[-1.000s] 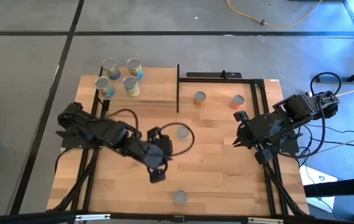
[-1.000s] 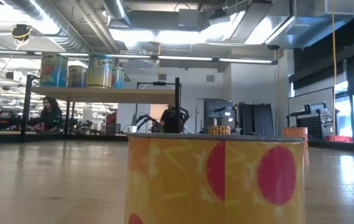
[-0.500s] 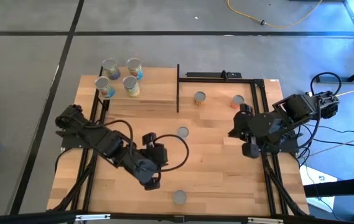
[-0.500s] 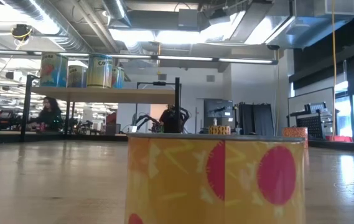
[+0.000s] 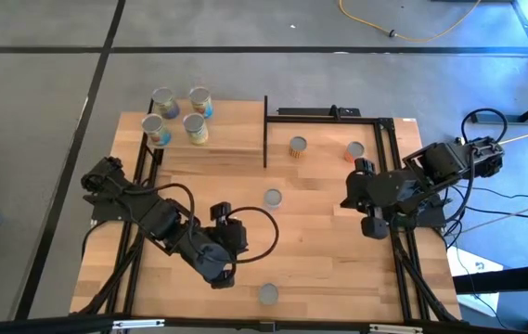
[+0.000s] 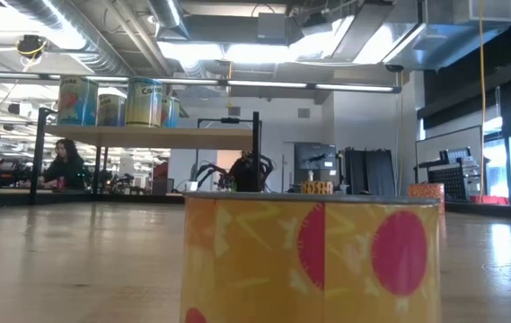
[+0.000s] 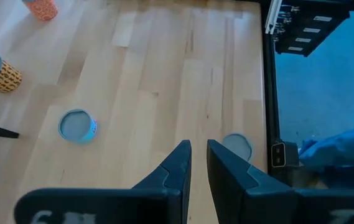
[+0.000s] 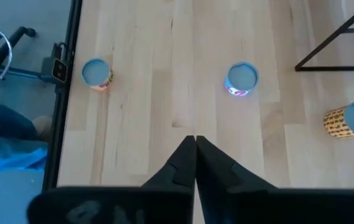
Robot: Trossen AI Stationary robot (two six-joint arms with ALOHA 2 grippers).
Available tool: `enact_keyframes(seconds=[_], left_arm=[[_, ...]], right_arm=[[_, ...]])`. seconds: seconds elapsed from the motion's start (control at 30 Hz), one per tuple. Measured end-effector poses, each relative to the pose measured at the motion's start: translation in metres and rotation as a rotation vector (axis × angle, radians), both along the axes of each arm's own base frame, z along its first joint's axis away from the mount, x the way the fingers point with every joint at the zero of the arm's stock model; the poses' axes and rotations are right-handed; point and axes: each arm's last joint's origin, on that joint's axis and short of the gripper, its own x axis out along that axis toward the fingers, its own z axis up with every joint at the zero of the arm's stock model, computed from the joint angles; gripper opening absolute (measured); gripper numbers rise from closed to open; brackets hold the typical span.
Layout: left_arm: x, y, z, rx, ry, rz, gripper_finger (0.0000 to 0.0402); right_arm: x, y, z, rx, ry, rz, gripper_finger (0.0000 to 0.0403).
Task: Pick and place cans onto a shelf
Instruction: Put the yellow canned beans on the shelf
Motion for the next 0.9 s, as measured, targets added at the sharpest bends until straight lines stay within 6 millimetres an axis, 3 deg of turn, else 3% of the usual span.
enact_keyframes(seconds=[0.13, 0.53, 0.73, 0.9], left_arm=[[0.0, 0.0, 0.0, 0.001, 0.001, 0.0, 0.0045], [0.009, -0.006, -0.021, 0.005, 0.127, -0.043, 0.0045], [0.009, -0.005, -0.03, 0.055, 0.196, -0.032, 0.0045], [0.01, -0.002, -0.03, 0.072, 0.192, -0.014, 0.0045]], right_arm=[[0.002, 0.001, -0.009, -0.001, 0.036, -0.003, 0.0009], [0.009, 0.005, -0.043, -0.007, 0.14, -0.023, 0.0083], [0.014, -0.008, -0.05, 0.004, 0.125, -0.321, 0.0088], [0.021, -0.037, -0.051, 0.05, 0.123, -0.54, 0.0088]])
